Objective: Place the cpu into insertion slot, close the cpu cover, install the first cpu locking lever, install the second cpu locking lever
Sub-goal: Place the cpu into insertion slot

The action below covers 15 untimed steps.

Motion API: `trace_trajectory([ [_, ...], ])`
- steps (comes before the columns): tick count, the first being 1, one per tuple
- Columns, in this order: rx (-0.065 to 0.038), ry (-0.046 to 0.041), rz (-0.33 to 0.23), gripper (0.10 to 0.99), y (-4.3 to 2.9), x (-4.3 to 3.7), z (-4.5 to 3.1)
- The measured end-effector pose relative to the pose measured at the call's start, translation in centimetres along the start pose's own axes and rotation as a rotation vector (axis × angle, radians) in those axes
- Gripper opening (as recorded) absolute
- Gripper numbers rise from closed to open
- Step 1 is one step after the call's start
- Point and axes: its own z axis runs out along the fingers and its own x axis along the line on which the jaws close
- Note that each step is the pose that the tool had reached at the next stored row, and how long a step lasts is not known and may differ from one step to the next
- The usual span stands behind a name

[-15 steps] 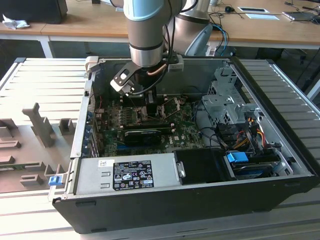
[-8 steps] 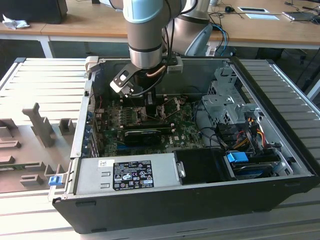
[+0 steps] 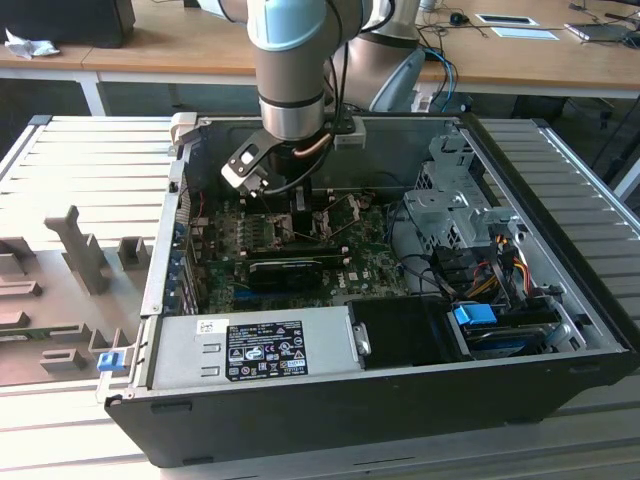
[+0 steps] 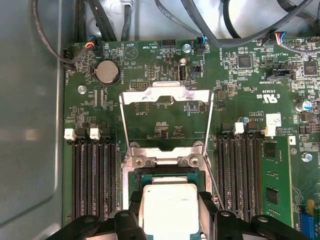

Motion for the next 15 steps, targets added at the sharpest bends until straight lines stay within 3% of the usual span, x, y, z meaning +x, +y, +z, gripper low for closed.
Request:
trace_trajectory([
  [10,0.000,-0.0005,0.001,0.529,-0.03,0.07,0.44],
  [12,0.000,-0.0001,0.001,0.604,-0.04,0.14,0.45],
  [15,0.000,0.0101,0.002,0.604,-0.05,0.29,0.50],
])
